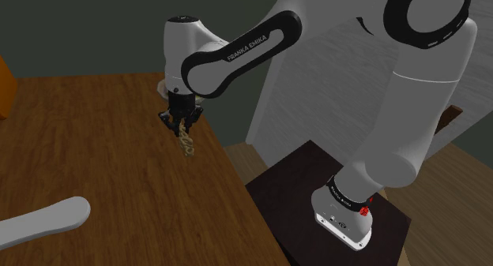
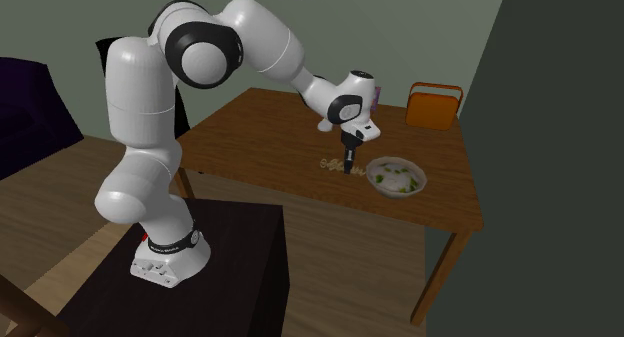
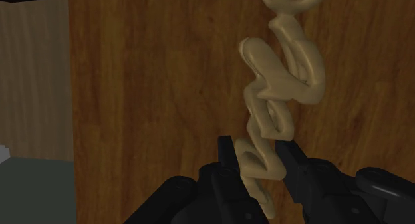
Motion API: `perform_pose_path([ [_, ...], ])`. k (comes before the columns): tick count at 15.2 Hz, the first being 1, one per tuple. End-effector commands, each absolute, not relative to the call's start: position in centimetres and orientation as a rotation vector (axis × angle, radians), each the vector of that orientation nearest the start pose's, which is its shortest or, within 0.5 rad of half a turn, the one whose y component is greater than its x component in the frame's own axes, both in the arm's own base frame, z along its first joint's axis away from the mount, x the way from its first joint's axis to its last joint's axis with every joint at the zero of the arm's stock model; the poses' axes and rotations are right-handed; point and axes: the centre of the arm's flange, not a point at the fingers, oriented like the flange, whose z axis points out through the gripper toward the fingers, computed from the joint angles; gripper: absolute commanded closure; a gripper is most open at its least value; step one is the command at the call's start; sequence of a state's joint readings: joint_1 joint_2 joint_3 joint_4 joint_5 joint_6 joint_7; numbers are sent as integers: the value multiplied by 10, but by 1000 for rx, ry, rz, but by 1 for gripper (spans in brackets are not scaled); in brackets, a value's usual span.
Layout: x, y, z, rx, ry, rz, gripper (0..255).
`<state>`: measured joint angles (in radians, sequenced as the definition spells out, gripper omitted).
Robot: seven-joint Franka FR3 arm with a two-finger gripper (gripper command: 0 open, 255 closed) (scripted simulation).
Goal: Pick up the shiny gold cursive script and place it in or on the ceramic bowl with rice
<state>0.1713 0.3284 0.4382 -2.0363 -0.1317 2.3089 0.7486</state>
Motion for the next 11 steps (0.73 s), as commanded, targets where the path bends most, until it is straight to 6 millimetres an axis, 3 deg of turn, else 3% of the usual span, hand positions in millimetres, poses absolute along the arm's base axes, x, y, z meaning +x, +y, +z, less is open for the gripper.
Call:
perform_pose_path([
  [1,490,331,295,-3120,107,65,255],
  [7,490,331,295,-3120,106,65,255],
  [11,490,331,316,-3120,107,64,255],
])
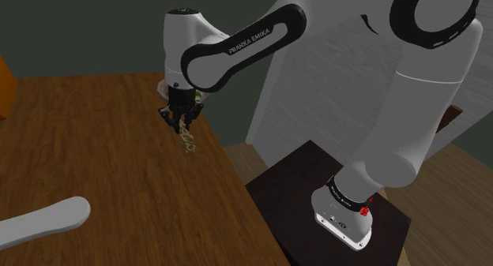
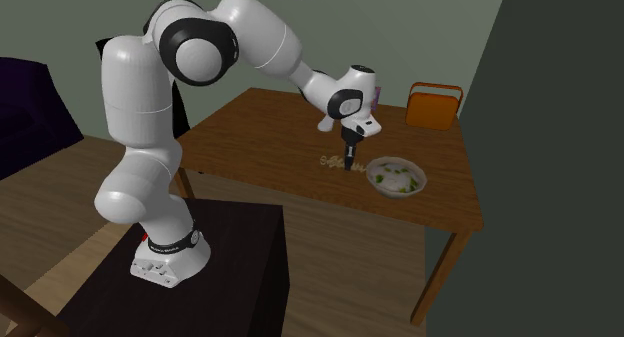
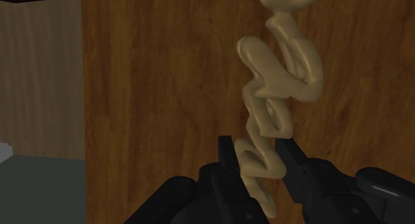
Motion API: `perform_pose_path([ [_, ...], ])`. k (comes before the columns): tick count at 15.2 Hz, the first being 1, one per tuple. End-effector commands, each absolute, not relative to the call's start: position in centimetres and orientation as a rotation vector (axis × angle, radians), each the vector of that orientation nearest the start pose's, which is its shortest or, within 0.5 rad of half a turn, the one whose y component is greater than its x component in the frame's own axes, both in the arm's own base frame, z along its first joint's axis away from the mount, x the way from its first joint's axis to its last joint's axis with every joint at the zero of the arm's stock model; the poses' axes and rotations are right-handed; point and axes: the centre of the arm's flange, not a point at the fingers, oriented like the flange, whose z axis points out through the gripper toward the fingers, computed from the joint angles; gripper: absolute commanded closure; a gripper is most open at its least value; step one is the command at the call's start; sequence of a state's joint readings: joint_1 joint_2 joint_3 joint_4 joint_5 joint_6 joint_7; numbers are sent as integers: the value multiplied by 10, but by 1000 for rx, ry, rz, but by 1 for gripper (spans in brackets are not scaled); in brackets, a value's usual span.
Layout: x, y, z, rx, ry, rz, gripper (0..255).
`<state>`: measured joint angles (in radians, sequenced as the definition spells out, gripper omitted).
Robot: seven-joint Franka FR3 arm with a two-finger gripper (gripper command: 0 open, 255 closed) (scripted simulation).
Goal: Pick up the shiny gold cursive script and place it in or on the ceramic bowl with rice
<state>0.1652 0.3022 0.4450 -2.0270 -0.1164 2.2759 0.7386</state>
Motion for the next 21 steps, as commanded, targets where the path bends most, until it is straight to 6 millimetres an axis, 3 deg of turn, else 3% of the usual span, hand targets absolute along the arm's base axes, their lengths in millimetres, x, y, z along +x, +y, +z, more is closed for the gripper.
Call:
perform_pose_path([
  [1,490,331,321,-3120,107,64,255],
  [21,490,331,427,-3120,107,64,255],
])
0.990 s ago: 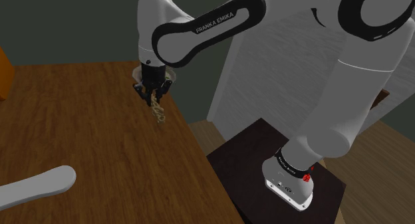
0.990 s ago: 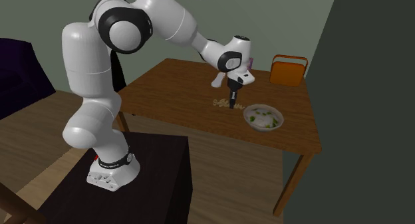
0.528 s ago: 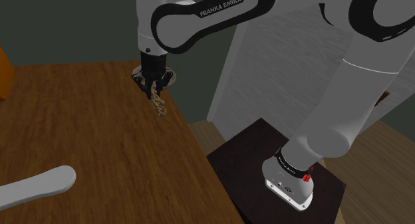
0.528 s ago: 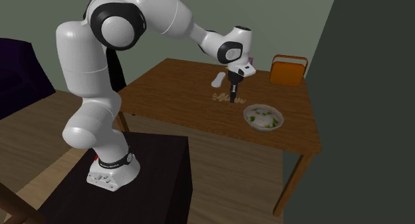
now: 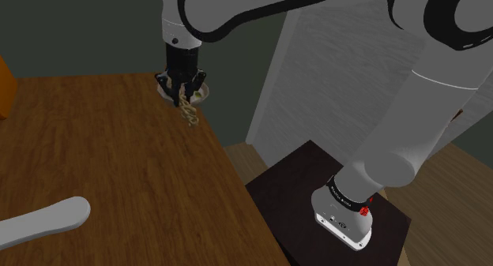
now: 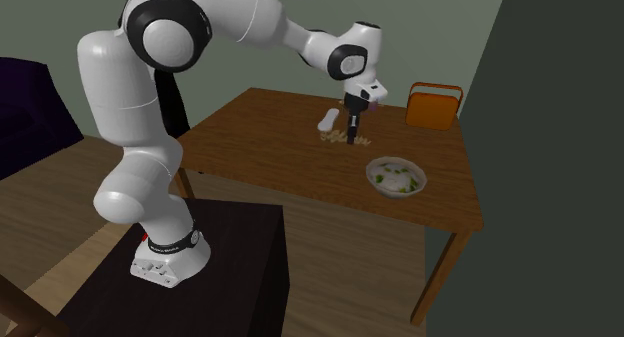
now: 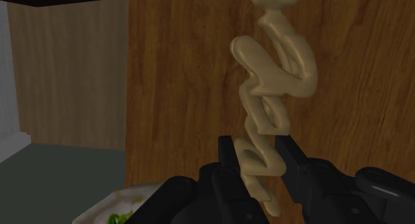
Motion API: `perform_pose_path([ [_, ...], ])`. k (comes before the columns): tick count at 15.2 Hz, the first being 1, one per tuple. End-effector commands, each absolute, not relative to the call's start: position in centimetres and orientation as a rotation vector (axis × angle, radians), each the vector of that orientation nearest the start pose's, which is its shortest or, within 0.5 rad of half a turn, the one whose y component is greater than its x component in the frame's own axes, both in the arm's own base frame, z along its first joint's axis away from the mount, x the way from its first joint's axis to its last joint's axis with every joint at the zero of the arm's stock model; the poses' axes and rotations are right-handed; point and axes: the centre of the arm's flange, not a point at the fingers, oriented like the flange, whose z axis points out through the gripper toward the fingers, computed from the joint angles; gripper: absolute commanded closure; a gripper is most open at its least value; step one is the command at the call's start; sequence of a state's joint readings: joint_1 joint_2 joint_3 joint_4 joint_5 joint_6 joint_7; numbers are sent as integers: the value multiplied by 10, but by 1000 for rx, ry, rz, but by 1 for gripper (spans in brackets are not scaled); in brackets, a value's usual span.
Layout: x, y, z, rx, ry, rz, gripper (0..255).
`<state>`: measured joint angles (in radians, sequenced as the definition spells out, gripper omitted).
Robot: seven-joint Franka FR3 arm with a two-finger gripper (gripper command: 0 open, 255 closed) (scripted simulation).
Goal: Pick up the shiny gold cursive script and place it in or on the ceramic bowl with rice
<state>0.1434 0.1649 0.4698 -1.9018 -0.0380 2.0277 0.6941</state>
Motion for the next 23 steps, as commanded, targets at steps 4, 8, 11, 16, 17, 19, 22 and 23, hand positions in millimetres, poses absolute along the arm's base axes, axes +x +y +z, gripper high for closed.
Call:
perform_pose_path([
  [4,490,331,448,-3120,107,64,255],
  [8,490,331,466,-3120,106,65,255],
  [11,525,311,468,-3120,107,64,255],
  [16,582,278,470,-3120,107,64,255],
  [17,593,271,471,-3120,107,64,255],
  [19,616,258,472,-3120,107,64,255],
  [22,654,236,473,-3120,107,64,255],
  [23,654,236,468,-3120,107,64,255],
])
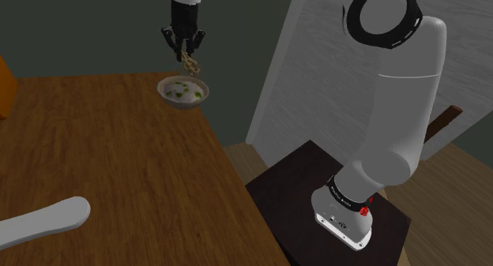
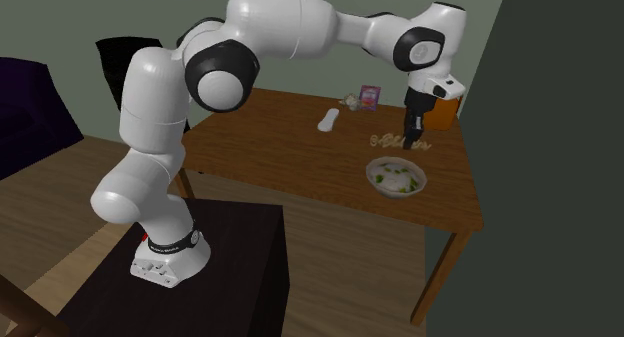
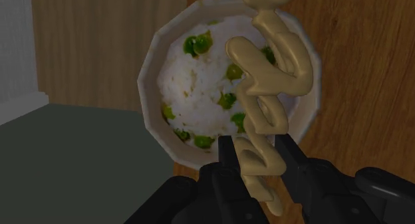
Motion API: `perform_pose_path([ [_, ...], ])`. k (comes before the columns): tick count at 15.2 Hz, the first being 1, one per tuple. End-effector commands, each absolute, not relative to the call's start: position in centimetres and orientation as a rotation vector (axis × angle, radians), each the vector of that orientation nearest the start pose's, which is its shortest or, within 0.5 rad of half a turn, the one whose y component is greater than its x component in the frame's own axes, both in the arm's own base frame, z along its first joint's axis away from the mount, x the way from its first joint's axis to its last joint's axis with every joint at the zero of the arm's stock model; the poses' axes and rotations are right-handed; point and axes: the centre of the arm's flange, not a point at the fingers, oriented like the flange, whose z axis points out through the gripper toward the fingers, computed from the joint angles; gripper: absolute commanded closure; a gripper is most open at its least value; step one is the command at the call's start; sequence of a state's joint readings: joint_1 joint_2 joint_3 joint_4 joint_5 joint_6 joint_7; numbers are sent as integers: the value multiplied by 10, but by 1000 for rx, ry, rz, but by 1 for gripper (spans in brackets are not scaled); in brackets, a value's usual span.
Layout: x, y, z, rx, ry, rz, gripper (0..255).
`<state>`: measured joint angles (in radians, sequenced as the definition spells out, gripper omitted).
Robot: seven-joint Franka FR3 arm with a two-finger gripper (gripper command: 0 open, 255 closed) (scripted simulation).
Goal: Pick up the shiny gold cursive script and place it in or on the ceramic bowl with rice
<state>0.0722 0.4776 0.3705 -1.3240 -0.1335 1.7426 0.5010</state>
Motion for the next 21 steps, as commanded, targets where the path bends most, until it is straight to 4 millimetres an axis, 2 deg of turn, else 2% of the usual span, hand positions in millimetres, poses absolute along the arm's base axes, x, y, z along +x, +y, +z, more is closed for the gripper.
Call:
perform_pose_path([
  [1,654,236,463,-3120,107,64,255],
  [14,654,236,396,-3120,106,65,255],
  [21,654,236,396,-3120,107,64,255],
])
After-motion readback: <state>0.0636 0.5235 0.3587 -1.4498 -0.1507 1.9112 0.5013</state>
